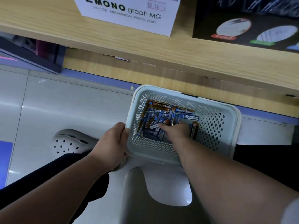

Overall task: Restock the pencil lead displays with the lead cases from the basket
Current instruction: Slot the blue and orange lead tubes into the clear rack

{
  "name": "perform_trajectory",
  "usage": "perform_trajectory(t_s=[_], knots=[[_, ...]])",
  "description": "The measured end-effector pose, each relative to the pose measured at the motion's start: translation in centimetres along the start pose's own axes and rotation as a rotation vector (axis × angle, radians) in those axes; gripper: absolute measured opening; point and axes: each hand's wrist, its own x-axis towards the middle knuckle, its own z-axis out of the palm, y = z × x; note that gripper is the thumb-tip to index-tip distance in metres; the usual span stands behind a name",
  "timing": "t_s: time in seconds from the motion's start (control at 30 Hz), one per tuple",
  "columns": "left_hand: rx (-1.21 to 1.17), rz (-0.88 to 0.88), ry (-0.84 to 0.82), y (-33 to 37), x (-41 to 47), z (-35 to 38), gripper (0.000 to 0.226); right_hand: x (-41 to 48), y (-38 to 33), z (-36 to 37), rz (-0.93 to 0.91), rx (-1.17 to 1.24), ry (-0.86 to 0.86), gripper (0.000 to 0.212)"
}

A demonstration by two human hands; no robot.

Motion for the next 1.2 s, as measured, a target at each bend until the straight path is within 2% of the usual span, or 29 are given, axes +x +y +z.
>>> perform_trajectory(t_s=[0.03, 0.1, 0.13, 0.2, 0.37, 0.63, 0.83, 1.2], knots=[[0.004, 0.005, 0.0, -0.1, 0.0, 0.0, 0.031, -0.3, -0.3, 0.3, -0.003, -0.005, 0.01, 0.048], [0.009, 0.014, 0.01, -0.2, 0.1, 0.1, 0.031, -1.0, -0.9, 1.0, 0.024, -0.028, 0.034, 0.082], [0.013, 0.019, 0.013, -0.3, 0.1, 0.2, 0.031, -1.0, -1.1, 1.4, 0.034, -0.035, 0.045, 0.092], [0.021, 0.03, 0.014, -0.3, 0.1, 0.2, 0.031, -1.0, -1.5, 1.9, 0.043, -0.059, 0.046, 0.098], [0.04, 0.065, 0.024, -0.1, 0.1, 0.4, 0.031, -0.9, -1.8, 2.4, 0.054, -0.17, 0.055, 0.086], [0.017, 0.086, 0.02, -0.3, 0.1, 0.6, 0.031, -0.9, -1.3, 3.3, 0.085, -0.075, 0.059, 0.058], [-0.003, 0.073, 0.01, -0.7, 0.2, 0.6, 0.03, -0.7, -1.3, 3.7, 0.089, -0.045, 0.056, 0.048], [-0.023, 0.061, 0.018, -0.5, 0.1, 0.5, 0.029, -0.7, -1.3, 2.9, 0.124, -0.04, 0.024, 0.042]])
